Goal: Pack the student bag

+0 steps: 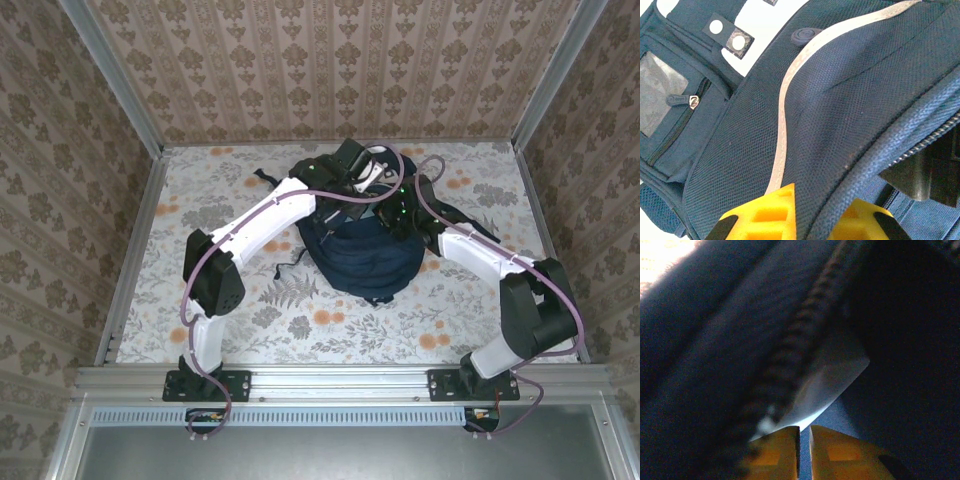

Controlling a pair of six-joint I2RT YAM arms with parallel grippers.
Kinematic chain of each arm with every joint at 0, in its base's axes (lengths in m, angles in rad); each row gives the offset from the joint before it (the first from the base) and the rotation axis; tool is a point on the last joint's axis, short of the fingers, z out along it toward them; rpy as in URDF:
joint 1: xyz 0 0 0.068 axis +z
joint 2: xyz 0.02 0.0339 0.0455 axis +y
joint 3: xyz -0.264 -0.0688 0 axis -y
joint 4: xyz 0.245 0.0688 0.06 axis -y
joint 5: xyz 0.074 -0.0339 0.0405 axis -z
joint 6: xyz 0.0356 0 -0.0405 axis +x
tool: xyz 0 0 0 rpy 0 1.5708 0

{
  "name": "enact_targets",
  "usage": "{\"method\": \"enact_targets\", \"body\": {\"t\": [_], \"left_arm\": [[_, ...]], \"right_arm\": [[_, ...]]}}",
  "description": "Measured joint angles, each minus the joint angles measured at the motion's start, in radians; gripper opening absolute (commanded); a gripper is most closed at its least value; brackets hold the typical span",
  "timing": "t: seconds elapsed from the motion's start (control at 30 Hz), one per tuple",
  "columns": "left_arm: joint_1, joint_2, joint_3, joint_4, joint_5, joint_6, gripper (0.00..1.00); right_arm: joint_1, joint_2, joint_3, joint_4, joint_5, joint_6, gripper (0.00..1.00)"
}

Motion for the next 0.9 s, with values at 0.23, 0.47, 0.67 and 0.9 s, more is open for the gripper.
{"method": "enact_targets", "body": {"t": [0.23, 0.47, 0.67, 0.9], "left_arm": [[0.008, 0.001, -0.007, 0.014, 0.030, -0.029, 0.05], [0.026, 0.005, -0.017, 0.042, 0.111, -0.063, 0.43], [0.095, -0.105, -0.227, 0.191, 0.289, -0.164, 0.72], [0.299, -0.289, -0.524, 0.361, 0.421, -0.375, 0.70]], "right_arm": [[-0.018, -0.164, -0.100, -0.031, -0.076, 0.002, 0.30], [-0.021, -0.352, -0.218, -0.120, -0.089, -0.003, 0.35], [-0.028, -0.439, -0.222, -0.293, 0.051, -0.086, 0.47], [-0.035, -0.521, -0.285, -0.384, 0.163, -0.148, 0.57]]}}
